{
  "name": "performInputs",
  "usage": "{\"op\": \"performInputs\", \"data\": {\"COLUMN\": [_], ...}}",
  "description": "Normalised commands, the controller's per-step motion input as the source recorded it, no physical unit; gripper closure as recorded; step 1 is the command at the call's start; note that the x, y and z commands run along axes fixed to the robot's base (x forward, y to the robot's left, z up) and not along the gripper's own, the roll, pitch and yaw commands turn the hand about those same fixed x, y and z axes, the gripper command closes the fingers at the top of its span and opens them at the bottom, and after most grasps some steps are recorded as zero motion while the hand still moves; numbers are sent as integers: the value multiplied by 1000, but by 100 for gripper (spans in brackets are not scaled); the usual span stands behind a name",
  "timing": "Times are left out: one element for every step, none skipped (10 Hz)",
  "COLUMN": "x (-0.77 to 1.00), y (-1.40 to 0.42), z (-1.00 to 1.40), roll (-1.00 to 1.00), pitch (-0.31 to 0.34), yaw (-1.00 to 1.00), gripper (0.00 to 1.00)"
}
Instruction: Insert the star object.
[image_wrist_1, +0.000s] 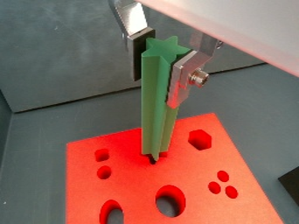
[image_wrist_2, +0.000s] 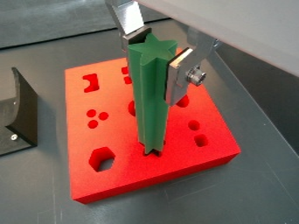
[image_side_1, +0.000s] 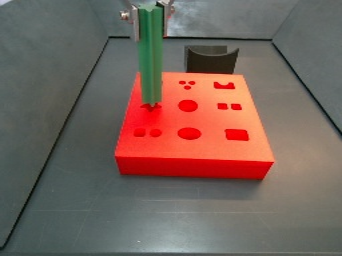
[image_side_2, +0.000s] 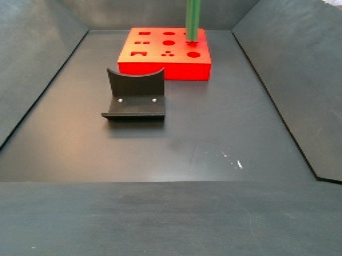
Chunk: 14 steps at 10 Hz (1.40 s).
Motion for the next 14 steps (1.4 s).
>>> {"op": "performInputs", "data": {"x": [-3, 23, 34, 0, 20, 0, 0, -23, 0, 0, 0, -29, -14, 77], "y": [0, -26, -9, 0, 0, 0, 0, 0, 0, 6, 0, 0, 103, 194], "z": [-229, -146, -177, -220, -357, -411, -231, -54, -40, -63, -71, -14, -154, -189], "roll": [-87, -81, -56, -26, 0, 0, -53, -166, -184, -123, -83, -9, -6, 0], "pitch": [-150, -131, -116, -94, -79, -76, -80, -119, -136, -111, -79, -30, -26, -4], "yaw": [0, 0, 0, 0, -71, -183, -377, -537, -451, -349, -294, -97, -66, -143], "gripper": [100, 100, 100, 100, 100, 100, 100, 100, 100, 100, 100, 100, 100, 100]}}
